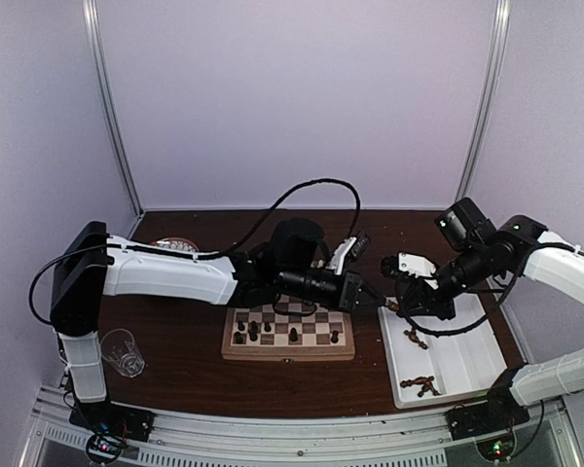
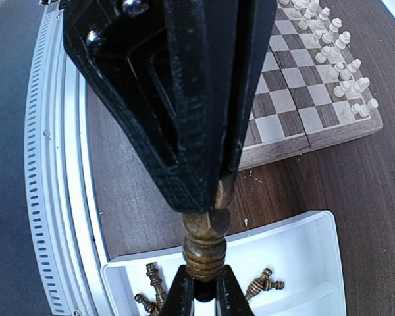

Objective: Set up the chess pieces on the board
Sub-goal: Pass from the right arm to the left, then pass from the left arm to the right

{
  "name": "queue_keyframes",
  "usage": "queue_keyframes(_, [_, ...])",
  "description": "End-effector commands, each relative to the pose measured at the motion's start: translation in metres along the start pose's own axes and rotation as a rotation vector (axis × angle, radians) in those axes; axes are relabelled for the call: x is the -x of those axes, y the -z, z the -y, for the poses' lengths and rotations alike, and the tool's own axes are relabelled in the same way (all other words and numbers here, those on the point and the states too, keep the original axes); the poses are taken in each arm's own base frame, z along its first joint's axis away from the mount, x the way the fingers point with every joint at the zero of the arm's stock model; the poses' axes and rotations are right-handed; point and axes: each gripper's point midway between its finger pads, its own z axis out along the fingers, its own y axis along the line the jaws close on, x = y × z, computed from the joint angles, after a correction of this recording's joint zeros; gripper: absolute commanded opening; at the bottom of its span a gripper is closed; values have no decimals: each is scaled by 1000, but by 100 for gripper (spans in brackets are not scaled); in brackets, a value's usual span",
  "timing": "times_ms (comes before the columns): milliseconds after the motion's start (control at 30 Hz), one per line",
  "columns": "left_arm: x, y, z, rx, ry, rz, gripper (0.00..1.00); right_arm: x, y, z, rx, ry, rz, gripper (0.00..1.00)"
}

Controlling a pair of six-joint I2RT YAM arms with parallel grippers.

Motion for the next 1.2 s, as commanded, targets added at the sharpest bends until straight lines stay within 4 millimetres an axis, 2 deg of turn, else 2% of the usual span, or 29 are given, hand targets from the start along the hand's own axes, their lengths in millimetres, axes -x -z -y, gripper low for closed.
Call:
queue_keyframes(0, [12, -2, 19, -50, -45, 22, 1, 12, 4, -2, 7, -1, 36, 12])
queue_keyframes(100, [16, 4, 20, 5, -89, 3, 0, 3, 9, -3, -3, -22, 12, 31])
queue_keyframes(200, [17, 18, 16, 122, -153, -50, 0, -14, 17, 1, -24, -65, 8, 39])
queue_keyframes(333, [7, 40, -2, 294, -254, -167, 0, -36, 21, 11, -53, -147, 35, 41])
queue_keyframes(433, [0, 55, -14, 399, -301, -250, 0, -46, 18, 18, -78, -191, 60, 41])
queue_keyframes(533, [-7, 68, -25, 482, -325, -331, 0, -51, 23, 42, -191, -228, 37, 42])
queue_keyframes(600, [-17, 76, -35, 536, -326, -401, 0, -60, 19, 51, -231, -246, 6, 42])
queue_keyframes(800, [-31, 84, -60, 640, -319, -506, 0, -69, 12, 58, -236, -270, -41, 42])
queue_keyframes(1067, [-43, 81, -86, 724, -296, -590, 0, -72, 8, 56, -216, -272, -53, 43])
queue_keyframes(1167, [-44, 78, -89, 730, -296, -600, 0, -72, 7, 56, -210, -274, -56, 43])
